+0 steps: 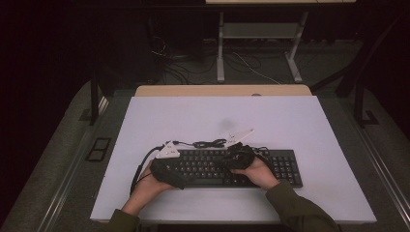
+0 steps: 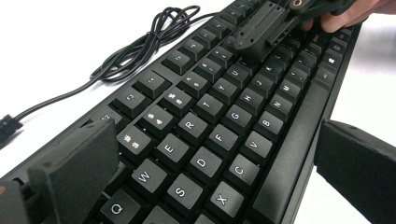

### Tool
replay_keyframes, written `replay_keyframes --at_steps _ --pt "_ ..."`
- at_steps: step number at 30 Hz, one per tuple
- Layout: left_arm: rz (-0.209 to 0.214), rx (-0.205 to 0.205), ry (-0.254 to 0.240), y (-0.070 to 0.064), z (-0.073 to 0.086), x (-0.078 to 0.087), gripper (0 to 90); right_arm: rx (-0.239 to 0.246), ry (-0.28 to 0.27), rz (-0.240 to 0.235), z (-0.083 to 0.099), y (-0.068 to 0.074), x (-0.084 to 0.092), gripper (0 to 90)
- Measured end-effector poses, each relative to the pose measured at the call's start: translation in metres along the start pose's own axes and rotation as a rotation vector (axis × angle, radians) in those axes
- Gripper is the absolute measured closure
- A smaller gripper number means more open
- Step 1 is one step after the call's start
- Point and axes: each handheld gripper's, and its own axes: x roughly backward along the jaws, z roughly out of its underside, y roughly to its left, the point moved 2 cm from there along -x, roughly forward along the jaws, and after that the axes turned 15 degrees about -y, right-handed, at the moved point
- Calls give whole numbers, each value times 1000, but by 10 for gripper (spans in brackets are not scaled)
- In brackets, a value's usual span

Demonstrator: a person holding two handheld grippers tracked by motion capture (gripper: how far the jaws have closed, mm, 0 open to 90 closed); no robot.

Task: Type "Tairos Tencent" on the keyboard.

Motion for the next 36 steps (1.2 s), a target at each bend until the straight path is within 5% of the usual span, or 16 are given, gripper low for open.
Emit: replay_keyframes --at_steps 17,36 --pt "-2 2 -2 0 0 0 0 -22 -57 2 -6 -2 10 837" --pt "-9 -17 -9 0 -2 -1 62 -76 -140 39 -7 -12 25 404"
